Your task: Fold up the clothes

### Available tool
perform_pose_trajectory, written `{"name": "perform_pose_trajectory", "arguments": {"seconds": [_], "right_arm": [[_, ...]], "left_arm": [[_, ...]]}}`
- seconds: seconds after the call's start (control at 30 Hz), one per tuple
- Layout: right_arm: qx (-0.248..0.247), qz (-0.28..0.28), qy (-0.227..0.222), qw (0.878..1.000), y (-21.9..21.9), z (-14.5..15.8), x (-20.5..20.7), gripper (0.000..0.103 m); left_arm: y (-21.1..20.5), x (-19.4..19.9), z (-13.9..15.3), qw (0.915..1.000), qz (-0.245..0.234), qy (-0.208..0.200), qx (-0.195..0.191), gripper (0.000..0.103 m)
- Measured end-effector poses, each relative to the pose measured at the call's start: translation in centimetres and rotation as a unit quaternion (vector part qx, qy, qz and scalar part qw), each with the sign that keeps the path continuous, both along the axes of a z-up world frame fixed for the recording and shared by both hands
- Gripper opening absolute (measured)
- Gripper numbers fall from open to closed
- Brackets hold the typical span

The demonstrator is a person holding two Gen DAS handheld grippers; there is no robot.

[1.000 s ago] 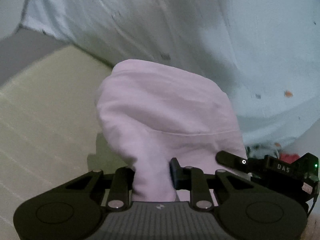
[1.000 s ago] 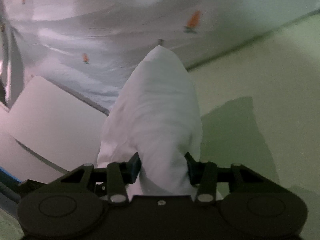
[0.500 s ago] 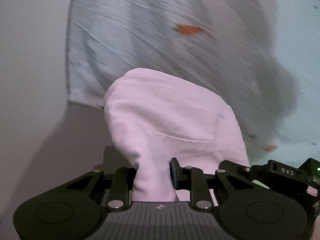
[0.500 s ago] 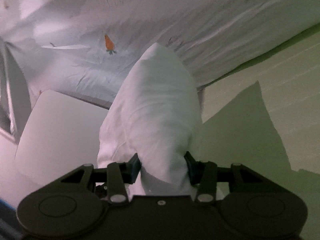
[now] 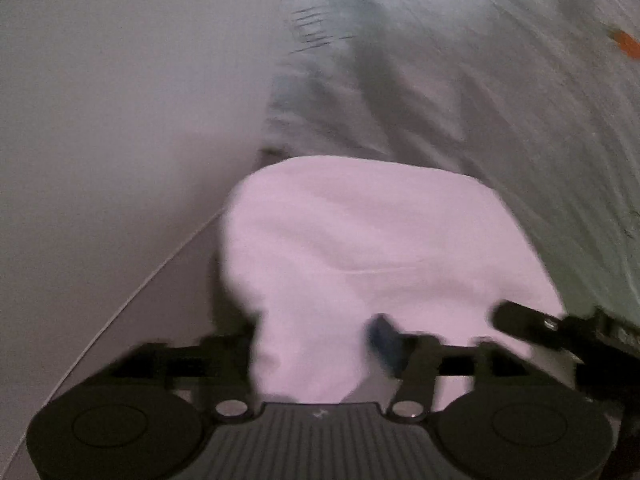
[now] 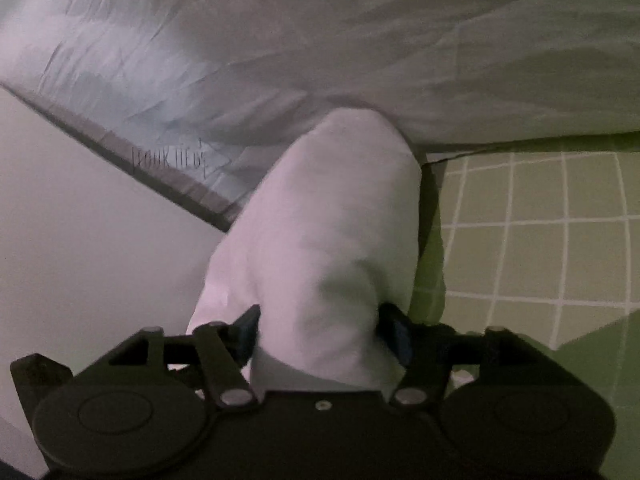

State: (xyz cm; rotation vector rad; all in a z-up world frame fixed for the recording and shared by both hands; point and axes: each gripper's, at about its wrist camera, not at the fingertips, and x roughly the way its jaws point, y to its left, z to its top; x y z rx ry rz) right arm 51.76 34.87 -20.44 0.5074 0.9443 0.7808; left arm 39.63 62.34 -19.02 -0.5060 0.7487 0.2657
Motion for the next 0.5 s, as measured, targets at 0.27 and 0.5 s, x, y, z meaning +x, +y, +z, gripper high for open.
{"name": "perform_pose_trajectory", "arguments": {"seconds": [0.27, 0.5], "right_arm": [[-0.020, 0.001, -0.001, 1.000, -0.1, -0.3, 0.5, 0.084], [-0.123, 0.030, -0.087, 0.988, -0.3, 4.2, -2.5, 0.091]], "left_arm": [[-2.1, -0.7, 0.1, 0.9965, 0.015, 0.002, 0.083, 0.093], [-6.6, -2.5, 4.2, 0.9842, -0.007, 0.010, 0.177, 0.093]]}}
